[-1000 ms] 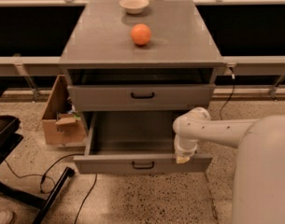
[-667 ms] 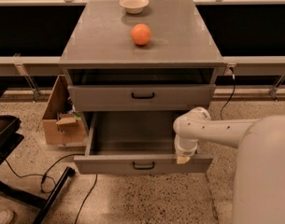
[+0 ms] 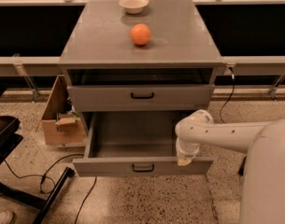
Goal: Open middle drawer
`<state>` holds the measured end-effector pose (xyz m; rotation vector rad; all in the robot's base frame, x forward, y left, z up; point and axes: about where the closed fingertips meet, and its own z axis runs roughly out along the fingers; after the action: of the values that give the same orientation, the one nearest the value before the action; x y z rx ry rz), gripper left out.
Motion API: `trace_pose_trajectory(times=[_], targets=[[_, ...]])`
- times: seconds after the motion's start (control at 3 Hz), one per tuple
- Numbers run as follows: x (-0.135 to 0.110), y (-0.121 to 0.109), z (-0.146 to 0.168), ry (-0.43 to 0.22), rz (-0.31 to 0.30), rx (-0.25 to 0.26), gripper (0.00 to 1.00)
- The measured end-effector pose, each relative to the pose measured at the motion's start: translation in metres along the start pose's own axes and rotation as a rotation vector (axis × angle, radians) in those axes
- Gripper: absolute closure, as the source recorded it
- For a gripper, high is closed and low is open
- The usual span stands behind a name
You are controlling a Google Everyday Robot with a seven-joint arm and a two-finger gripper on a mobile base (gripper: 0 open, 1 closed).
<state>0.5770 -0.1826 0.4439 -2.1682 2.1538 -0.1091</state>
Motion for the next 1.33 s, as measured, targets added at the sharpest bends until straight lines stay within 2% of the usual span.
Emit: trace_pose_trajectory(times=[0.67,1.0,1.33], targets=[[0.0,0.0,0.0,0.0,0.0,0.0,0.51],[0.0,0.0001,0.0001,0.0,0.0,0.0,0.2],[0.0,0.0001,0.0001,0.0,0.0,0.0,0.0]])
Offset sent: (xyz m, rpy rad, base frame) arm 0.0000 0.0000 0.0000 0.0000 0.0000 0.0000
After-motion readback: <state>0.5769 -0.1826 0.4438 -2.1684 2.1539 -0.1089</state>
